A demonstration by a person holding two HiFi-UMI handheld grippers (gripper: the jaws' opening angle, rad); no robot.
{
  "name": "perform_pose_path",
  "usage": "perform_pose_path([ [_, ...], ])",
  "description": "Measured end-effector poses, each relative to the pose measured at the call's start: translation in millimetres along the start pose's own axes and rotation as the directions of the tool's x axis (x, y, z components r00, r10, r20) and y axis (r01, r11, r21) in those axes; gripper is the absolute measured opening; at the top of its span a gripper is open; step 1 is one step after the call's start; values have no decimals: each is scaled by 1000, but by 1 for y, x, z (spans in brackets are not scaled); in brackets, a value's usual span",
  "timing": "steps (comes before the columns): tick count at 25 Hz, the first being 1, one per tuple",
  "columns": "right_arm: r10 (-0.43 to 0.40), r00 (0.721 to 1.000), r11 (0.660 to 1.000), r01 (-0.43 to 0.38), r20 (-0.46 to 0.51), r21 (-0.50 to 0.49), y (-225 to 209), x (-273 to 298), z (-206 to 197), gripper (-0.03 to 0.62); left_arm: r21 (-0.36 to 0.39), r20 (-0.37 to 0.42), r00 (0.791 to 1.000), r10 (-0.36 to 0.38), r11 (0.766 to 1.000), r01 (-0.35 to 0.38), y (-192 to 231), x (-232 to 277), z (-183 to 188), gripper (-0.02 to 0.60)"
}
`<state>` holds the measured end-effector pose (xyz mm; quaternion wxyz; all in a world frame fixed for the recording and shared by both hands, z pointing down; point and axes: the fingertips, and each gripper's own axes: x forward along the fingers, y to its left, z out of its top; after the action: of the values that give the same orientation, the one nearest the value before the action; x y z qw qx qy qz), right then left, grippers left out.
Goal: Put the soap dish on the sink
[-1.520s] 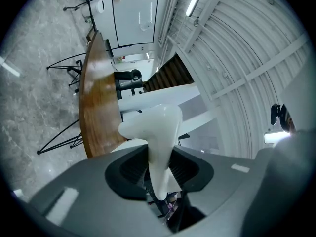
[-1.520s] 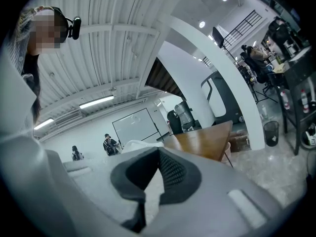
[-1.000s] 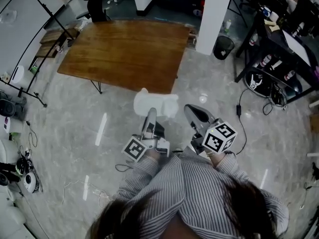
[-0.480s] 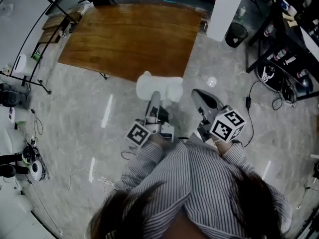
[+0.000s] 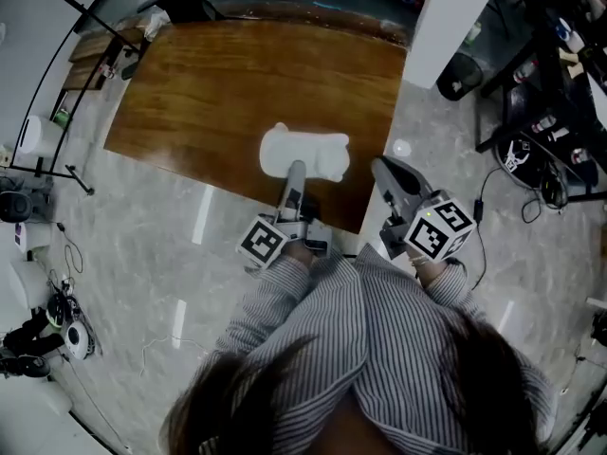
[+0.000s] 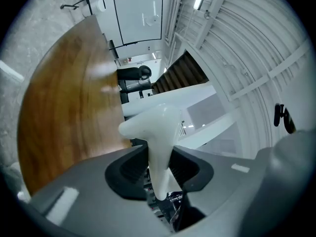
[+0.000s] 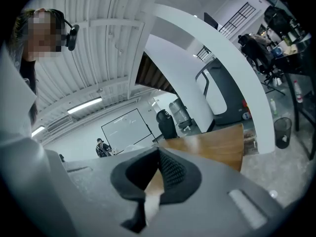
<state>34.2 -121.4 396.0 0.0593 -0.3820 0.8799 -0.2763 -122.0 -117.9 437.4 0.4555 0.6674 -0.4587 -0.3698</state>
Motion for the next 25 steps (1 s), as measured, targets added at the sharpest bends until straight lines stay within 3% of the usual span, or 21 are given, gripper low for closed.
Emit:
perform_pose_path([
  [8, -29, 999, 999, 29, -26, 18, -26, 74, 11, 2, -13, -30, 999, 42, 999, -43, 39, 63, 40, 129],
  [15, -53, 996, 998, 56, -73, 40, -42, 89, 6, 2, -59, -46, 991, 122, 990, -125, 71, 76, 43, 129],
  [20, -28, 995, 998, 32, -97, 47, -51, 97, 6, 2, -105, -45, 985, 164, 980, -168, 84, 84, 39, 129],
  [25, -10, 992, 997, 20, -129, 72, -59, 107, 10, 2, -105, -44, 973, 225, 968, -228, 98, 89, 35, 129],
])
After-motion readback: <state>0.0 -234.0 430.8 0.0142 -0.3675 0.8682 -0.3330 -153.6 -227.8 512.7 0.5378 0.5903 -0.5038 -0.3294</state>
